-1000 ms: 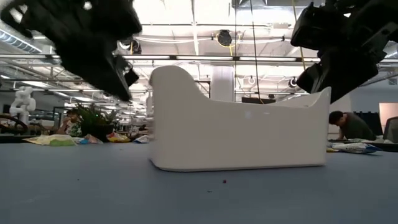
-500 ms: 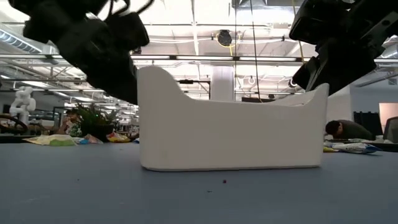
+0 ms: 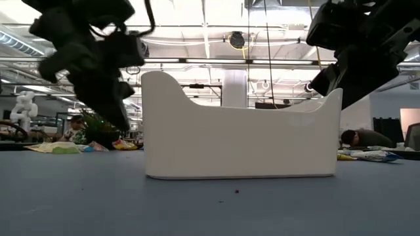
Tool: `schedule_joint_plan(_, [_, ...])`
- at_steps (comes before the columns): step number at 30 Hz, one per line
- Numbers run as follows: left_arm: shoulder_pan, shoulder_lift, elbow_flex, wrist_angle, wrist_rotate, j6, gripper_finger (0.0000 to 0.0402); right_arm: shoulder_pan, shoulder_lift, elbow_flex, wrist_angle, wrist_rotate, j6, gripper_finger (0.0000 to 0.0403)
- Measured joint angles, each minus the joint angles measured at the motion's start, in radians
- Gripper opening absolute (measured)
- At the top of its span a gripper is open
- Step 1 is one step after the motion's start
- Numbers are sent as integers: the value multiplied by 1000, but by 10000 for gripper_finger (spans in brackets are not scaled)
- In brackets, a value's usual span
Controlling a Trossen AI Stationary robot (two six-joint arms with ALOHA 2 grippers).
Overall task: Sort candy
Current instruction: Adjust the white bin
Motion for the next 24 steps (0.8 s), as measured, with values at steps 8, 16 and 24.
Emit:
schedule_joint_plan(8, [-82, 47, 2, 313, 150, -35, 6, 0, 0, 0, 1, 4, -1, 0])
schedule_joint_plan(16, [-75, 148, 0, 422, 103, -38, 6, 0, 0, 0, 4, 4, 0, 0])
schedule_joint_plan(24, [2, 138, 0, 407, 74, -21, 6, 0, 0, 0, 13, 3, 18, 0])
